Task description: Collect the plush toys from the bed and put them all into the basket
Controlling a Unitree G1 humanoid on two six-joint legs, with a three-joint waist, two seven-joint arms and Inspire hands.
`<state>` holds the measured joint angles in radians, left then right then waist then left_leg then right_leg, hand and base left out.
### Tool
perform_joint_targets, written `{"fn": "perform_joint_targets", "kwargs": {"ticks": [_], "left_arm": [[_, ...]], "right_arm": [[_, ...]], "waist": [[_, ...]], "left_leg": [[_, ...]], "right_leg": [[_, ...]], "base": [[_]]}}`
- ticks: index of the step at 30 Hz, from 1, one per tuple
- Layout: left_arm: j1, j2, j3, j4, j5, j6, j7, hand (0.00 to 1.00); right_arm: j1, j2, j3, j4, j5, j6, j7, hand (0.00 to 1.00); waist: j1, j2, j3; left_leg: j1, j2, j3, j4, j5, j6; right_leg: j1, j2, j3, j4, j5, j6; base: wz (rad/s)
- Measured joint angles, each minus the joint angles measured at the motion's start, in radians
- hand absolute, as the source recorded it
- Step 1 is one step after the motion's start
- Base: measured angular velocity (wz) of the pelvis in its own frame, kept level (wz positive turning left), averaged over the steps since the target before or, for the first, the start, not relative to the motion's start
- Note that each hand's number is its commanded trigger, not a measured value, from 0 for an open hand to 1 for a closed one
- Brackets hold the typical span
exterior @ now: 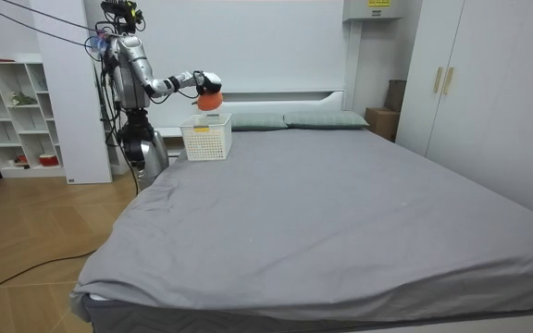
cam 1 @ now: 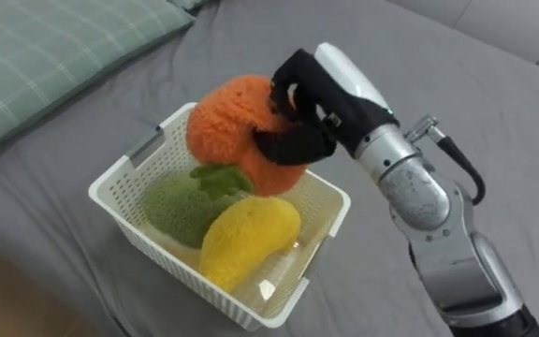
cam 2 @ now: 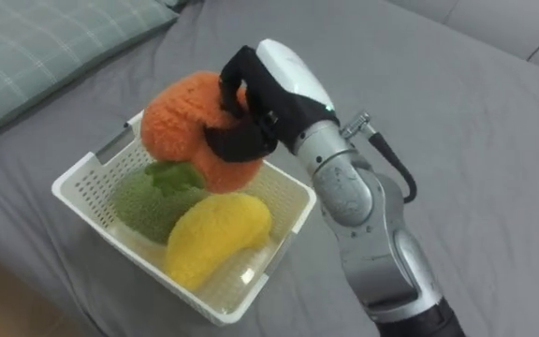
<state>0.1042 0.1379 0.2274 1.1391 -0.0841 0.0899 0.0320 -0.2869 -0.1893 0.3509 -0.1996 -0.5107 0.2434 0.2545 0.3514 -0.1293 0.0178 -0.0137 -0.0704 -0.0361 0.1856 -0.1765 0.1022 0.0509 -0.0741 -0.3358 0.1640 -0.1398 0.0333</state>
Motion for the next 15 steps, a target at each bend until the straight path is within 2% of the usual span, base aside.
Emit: {"fn": "perform_joint_targets", "kwargs": {"ticks": [1, 2, 3, 4, 5, 15], "left_arm": [[0.001, 0.0, 0.0, -0.001, 0.0, 0.001, 0.0, 0.0], [0.001, 0.0, 0.0, -0.003, 0.0, 0.007, 0.002, 0.0], [0.0, 0.001, -0.004, -0.003, 0.0, 0.013, 0.003, 0.0], [0.0, -0.001, -0.005, -0.003, 0.0, 0.014, 0.003, 0.0], [0.0, -0.003, -0.006, -0.003, 0.0, 0.014, 0.003, 0.0], [-0.022, 0.0, -0.016, -0.002, 0.015, 0.028, 0.004, 0.0]], "right_arm": [[0.0, 0.001, 0.006, 0.008, -0.002, 0.003, 0.0, 1.0], [0.0, 0.001, 0.021, 0.017, -0.006, 0.011, 0.001, 0.93], [0.0, 0.004, 0.03, 0.029, -0.006, 0.011, 0.005, 0.62], [0.0, 0.005, 0.032, 0.035, -0.007, 0.011, 0.009, 0.55], [0.0, 0.005, 0.04, 0.05, -0.011, 0.013, 0.011, 0.0], [0.0, 0.02, 0.101, 0.15, -0.01, 0.02, 0.019, 0.0]], "waist": [[0.004, 0.001, 0.0005], [0.008, 0.001, 0.0009], [0.009, 0.0, 0.0003], [0.011, 0.001, 0.0005], [0.012, 0.002, 0.0011], [0.015, 0.002, 0.0011]], "left_leg": [[0.0, 0.0, 0.0, 0.0, 0.0, 0.0], [-0.004, -0.001, -0.001, 0.002, 0.0, 0.0], [-0.01, -0.003, -0.006, 0.004, 0.0, 0.0], [-0.01, -0.004, -0.007, 0.005, 0.0, 0.0], [-0.01, -0.005, -0.007, 0.006, 0.001, 0.0], [-0.012, -0.01, -0.015, 0.005, 0.002, 0.001]], "right_leg": [[0.0, 0.0, 0.0, -0.001, 0.0, 0.0], [0.0, 0.0, -0.003, -0.005, 0.0, 0.0], [0.001, -0.001, -0.01, -0.012, 0.0, 0.0], [0.001, -0.001, -0.011, -0.013, 0.0, 0.0], [0.001, -0.002, -0.012, -0.013, 0.0, 0.0], [0.001, -0.004, -0.008, -0.013, -0.001, 0.002]], "base": [[0.0], [0.05], [0.08], [0.06], [0.03], [0.0]]}}
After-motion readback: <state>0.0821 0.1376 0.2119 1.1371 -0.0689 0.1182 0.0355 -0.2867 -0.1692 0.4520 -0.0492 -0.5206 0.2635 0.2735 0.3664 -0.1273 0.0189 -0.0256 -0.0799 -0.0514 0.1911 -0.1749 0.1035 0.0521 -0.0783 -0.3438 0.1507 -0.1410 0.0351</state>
